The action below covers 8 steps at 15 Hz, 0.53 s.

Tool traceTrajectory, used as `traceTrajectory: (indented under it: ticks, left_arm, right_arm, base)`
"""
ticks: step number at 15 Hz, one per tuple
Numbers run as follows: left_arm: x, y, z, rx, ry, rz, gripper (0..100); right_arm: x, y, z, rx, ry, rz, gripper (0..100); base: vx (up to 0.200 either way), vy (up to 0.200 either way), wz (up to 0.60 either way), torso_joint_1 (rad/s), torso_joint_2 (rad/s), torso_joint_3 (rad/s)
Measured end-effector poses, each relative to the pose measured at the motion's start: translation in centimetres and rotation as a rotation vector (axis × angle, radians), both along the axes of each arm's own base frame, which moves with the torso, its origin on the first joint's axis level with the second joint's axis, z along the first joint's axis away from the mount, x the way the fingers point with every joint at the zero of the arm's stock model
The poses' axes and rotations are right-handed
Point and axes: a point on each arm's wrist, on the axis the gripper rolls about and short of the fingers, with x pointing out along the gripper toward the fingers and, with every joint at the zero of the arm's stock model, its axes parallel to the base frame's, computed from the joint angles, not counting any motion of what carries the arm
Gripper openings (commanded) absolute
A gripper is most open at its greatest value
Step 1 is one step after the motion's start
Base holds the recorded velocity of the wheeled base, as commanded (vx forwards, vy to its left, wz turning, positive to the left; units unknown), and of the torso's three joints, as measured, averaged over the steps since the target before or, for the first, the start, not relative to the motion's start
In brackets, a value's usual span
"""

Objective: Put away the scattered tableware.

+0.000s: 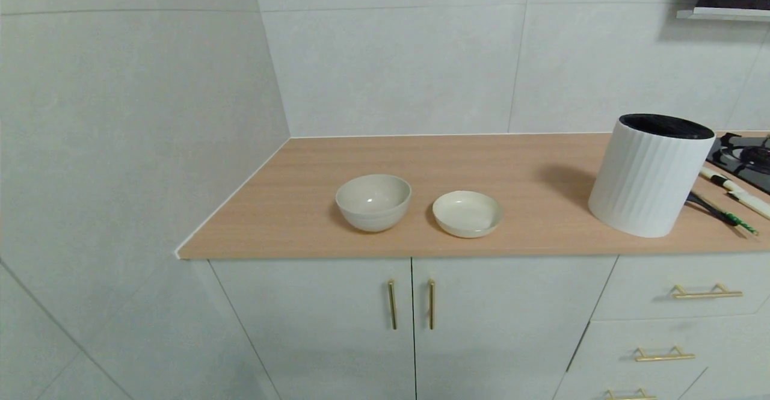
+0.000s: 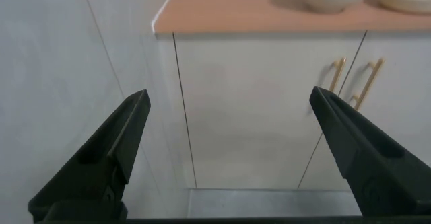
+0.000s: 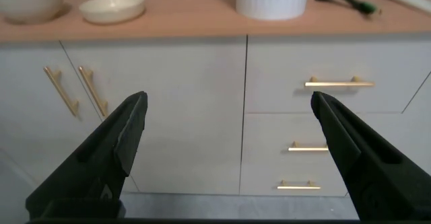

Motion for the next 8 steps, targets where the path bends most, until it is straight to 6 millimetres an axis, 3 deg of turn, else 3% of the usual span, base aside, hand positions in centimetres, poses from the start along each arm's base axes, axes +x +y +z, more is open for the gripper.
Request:
traceTrajectory:
  ticks: [8]
  left_arm:
    - [0.0,0.0,0.0,0.0,0.0,0.0,100]
  right_arm:
    - [0.0,0.0,0.0,0.0,0.0,0.0,100]
  base:
    - [0.0,0.0,0.0,-0.193,0.49,0.295]
